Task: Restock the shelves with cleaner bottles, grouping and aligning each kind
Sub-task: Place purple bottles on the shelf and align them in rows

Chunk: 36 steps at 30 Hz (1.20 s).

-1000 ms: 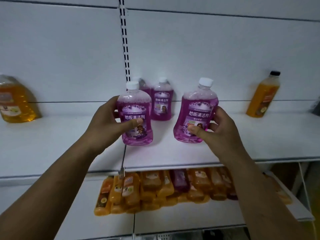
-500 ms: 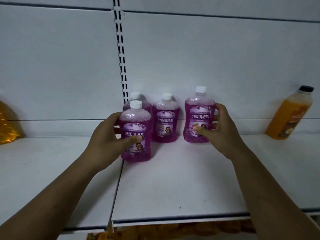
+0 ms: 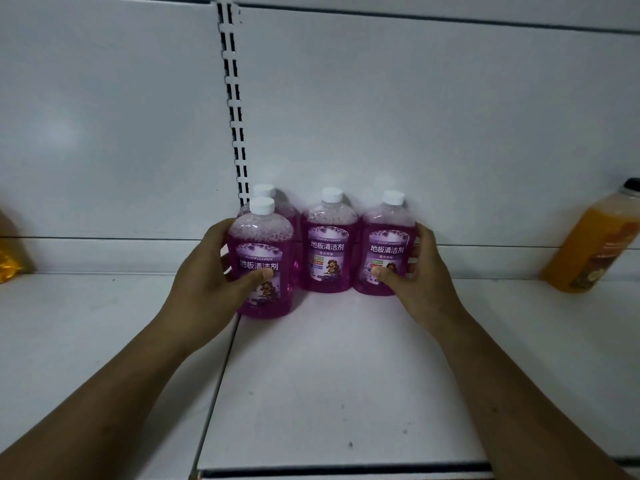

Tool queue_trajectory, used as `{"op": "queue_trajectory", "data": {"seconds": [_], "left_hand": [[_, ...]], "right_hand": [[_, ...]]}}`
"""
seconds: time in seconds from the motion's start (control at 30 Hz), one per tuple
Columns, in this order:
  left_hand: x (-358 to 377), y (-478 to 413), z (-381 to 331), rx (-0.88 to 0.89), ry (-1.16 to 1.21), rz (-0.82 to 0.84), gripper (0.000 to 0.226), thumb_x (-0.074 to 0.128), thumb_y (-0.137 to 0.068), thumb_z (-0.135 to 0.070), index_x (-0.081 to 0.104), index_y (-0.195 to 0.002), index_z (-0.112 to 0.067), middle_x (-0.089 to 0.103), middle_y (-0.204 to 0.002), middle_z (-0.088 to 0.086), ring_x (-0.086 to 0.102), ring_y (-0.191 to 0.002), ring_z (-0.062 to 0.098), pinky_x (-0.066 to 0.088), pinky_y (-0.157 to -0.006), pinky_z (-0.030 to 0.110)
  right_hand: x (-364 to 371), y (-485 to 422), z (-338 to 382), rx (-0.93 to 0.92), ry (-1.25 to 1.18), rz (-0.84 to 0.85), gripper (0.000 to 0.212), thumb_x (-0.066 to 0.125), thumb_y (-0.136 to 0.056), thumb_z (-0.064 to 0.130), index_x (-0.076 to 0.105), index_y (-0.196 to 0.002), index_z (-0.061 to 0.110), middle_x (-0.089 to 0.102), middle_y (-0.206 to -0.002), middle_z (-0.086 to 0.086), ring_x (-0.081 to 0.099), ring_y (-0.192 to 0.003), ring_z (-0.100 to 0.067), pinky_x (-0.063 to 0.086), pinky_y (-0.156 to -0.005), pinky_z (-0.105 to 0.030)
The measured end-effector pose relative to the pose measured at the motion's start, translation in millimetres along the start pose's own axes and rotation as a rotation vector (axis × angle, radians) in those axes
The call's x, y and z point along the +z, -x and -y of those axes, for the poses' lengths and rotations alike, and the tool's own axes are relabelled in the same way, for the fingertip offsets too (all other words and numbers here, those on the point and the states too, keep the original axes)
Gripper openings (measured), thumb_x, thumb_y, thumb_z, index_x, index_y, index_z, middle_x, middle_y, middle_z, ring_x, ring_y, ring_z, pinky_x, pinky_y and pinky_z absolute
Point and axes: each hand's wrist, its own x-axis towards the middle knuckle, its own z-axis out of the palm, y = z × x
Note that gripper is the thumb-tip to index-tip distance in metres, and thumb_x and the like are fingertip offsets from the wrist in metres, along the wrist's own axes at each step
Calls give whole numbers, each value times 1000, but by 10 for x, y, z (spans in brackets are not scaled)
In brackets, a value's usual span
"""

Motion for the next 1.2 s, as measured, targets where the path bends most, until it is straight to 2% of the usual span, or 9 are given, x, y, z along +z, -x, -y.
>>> {"op": "queue_trajectory", "data": {"seconds": [0.13,0.27,0.5,0.6,0.67,0.77,0.93,1.03,1.2], "left_hand": [[-5,4,18,10,9,5,71,85,-84,-9,52,-144,-28,76,-115,-11,75,-103,5,60,-83,20],[5,20,16,-2,30,21,72,83,-87,-9,49,-146,-31,77,-117,-10,75,-106,8,60,-90,31],[9,23,19,-7,54,15,71,81,-88,-6,49,-146,-29,77,-117,-8,75,-105,9,62,-88,28],[26,41,25,-10,41,22,77,80,-89,-6,42,-153,-28,73,-124,-10,72,-110,5,61,-96,31],[4,32,43,-28,31,29,88,82,-90,-17,31,-160,-30,67,-133,-14,67,-119,2,55,-105,37],[-67,58,31,-53,-11,42,111,83,-79,-54,16,-165,-36,49,-159,-11,46,-145,5,40,-118,39],[-239,231,-151,101,-321,-37,109,71,-78,-68,15,-165,-35,32,-169,-6,35,-153,15,36,-118,39],[-393,455,-273,204,-539,-28,100,58,-80,-86,24,-161,-38,37,-165,-9,38,-150,17,40,-116,47],[-416,1102,-470,261,-797,-2,86,54,-86,-84,36,-156,-38,51,-156,-6,47,-141,20,47,-103,47]], "right_hand": [[-2,-27,-41,-12,54,-35,94,93,-75,13,38,-150,31,61,-137,-1,67,-113,-19,61,-93,-44],[-2,-14,-9,-21,71,-61,97,94,-73,10,37,-150,27,63,-134,-1,68,-107,-17,59,-85,-29],[-14,32,56,64,40,-73,96,99,-65,20,41,-141,31,67,-119,10,71,-99,-9,61,-84,-31],[-73,83,147,139,56,-88,101,99,-65,31,39,-146,30,66,-122,3,69,-101,-13,56,-83,-29],[-173,112,241,160,132,-115,103,96,-67,42,37,-150,29,61,-126,-2,64,-108,-21,51,-84,-31],[-344,210,417,129,290,-103,100,90,-69,55,37,-150,30,58,-130,-2,60,-113,-22,47,-87,-33],[-450,628,694,50,420,-61,80,83,-76,57,47,-143,30,57,-133,0,58,-114,-17,47,-88,-34],[-424,991,780,-51,489,46,70,79,-80,57,50,-139,34,53,-129,7,55,-116,-11,46,-92,-32],[-415,1519,879,-160,568,194,71,72,-80,67,46,-140,41,54,-133,14,52,-123,-8,51,-102,-38]]}}
